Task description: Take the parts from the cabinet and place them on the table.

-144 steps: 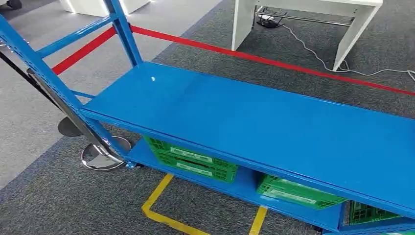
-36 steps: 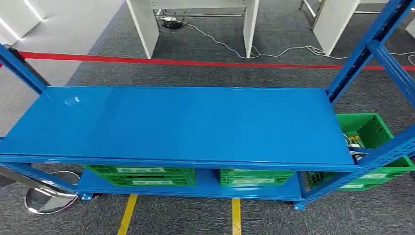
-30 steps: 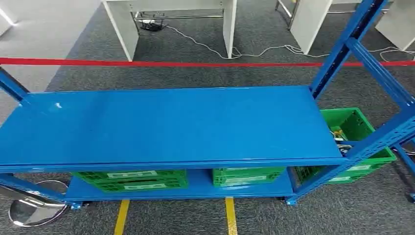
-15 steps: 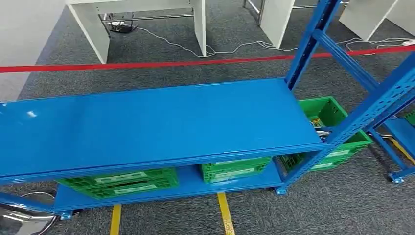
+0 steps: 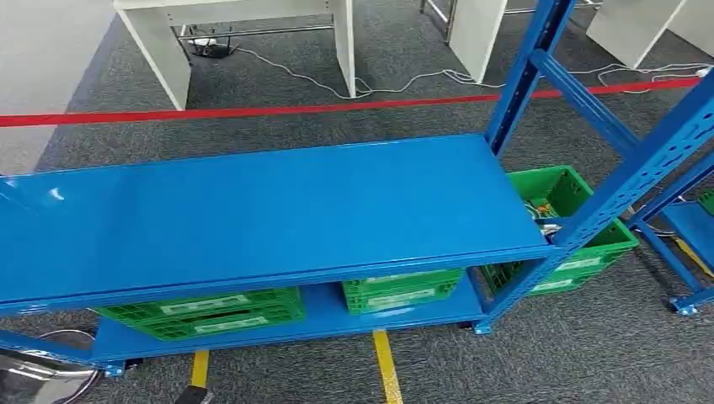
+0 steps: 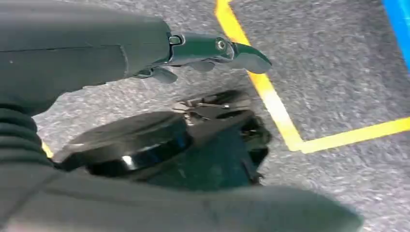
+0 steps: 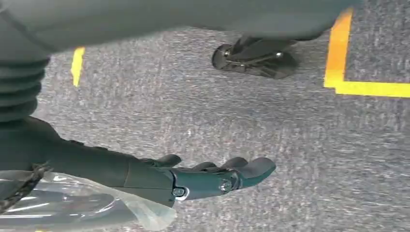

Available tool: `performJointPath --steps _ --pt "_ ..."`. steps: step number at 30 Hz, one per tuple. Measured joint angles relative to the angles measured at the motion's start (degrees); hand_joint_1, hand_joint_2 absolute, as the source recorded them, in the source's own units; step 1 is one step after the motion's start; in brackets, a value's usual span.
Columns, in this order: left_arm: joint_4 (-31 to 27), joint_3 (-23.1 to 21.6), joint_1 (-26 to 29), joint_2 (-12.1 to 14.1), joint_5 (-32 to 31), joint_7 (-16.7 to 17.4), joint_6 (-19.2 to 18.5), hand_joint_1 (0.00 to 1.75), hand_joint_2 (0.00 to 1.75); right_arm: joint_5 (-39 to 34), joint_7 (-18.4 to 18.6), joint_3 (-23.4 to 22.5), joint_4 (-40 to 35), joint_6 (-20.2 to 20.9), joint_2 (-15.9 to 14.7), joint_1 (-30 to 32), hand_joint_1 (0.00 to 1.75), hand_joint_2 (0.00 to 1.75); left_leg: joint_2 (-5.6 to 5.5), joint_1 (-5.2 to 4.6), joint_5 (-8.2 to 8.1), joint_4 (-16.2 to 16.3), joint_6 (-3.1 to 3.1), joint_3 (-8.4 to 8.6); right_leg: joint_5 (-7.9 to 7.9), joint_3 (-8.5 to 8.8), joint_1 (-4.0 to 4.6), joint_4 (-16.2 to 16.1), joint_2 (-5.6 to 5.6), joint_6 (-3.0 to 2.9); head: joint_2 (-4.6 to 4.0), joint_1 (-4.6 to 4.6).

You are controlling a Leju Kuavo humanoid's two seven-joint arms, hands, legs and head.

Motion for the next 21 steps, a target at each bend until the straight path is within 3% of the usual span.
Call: performJointPath --steps 21 --pt "8.5 24.6 3.2 -6.6 -22.0 5.9 -10.8 0.0 0.0 15.7 1.6 -18.3 12.3 11.1 8.7 -0.3 0.0 0.0 0.0 -0.27 -0.06 0.1 -0.1 -0.09 0.15 -0.01 -0.31 0.0 -0.02 0.13 0.0 0.04"
